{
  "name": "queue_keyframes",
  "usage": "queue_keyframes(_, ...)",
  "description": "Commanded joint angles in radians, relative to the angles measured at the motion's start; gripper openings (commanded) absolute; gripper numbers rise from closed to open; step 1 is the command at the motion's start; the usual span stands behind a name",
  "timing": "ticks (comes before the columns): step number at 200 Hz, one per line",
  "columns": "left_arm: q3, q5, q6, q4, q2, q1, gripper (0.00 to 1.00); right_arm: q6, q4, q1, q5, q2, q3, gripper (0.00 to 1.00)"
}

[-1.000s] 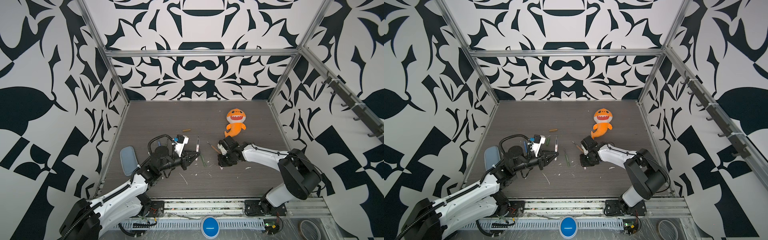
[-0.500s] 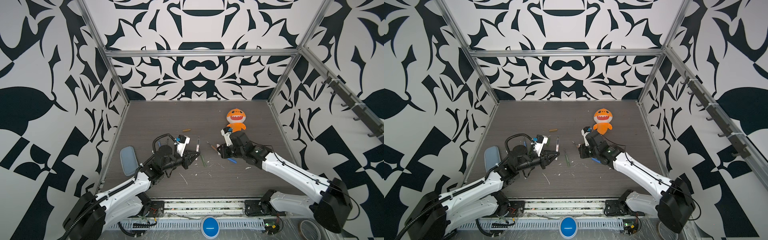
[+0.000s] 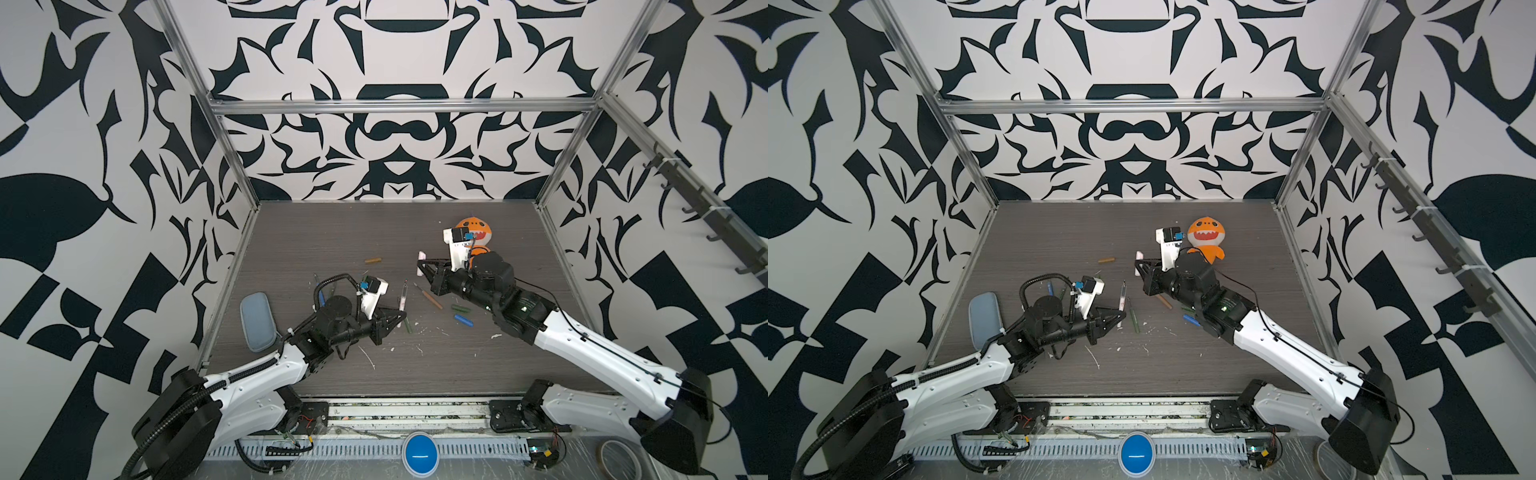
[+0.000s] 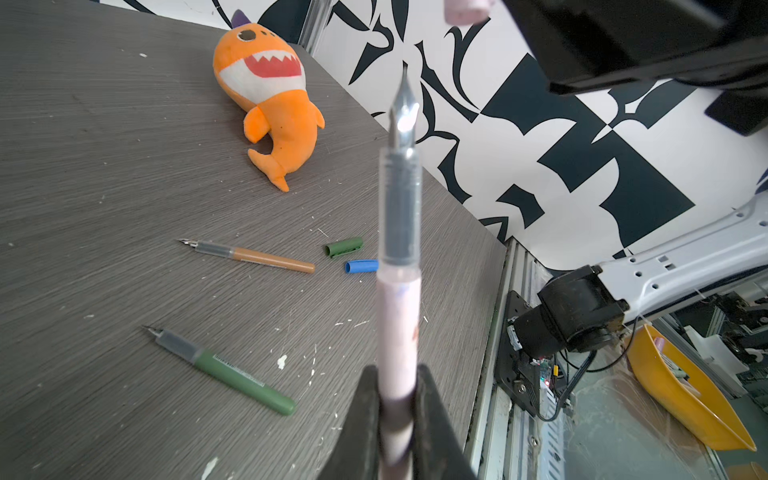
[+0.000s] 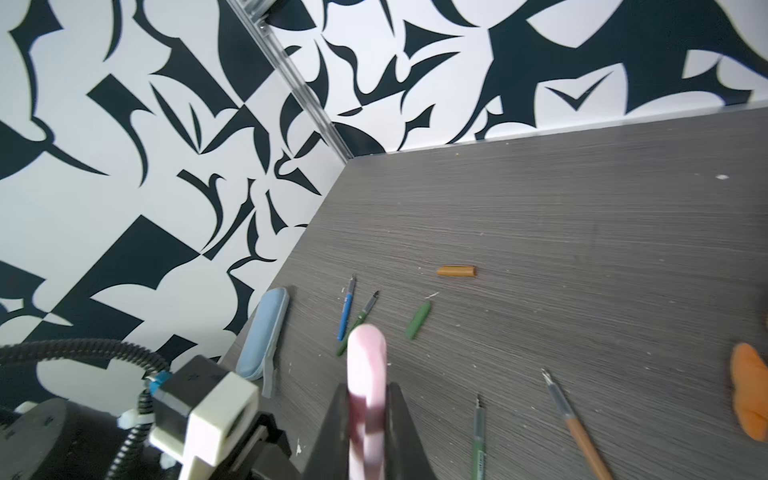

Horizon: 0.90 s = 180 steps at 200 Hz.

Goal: Insert the pens into the pen caps
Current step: 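Lift the pink cap with the right gripper over the pen nib in the left gripper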

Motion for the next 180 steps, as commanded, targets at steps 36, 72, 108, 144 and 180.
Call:
queue_keyframes(36,0.025,0.019,0.004,0.018,0.003,-0.006,0.0,0.007,0.128,0.04,0.043,0.018,0.027,0.1)
queue_keyframes(72,0.031,0.02,0.009,-0.01,-0.018,-0.006,0.0,-0.009,0.108,0.04,0.038,0.041,0.041,0.1)
queue_keyframes(108,0.037,0.02,0.011,-0.024,-0.037,-0.006,0.0,0.002,0.113,0.04,0.019,0.06,0.035,0.1)
queue_keyframes(144,0.044,0.017,0.016,-0.023,-0.028,-0.006,0.0,0.024,0.129,0.039,0.002,0.068,0.023,0.1)
queue_keyframes(180,0.041,0.012,0.01,-0.001,-0.014,-0.006,0.0,0.027,0.123,0.042,-0.011,0.064,0.019,0.09)
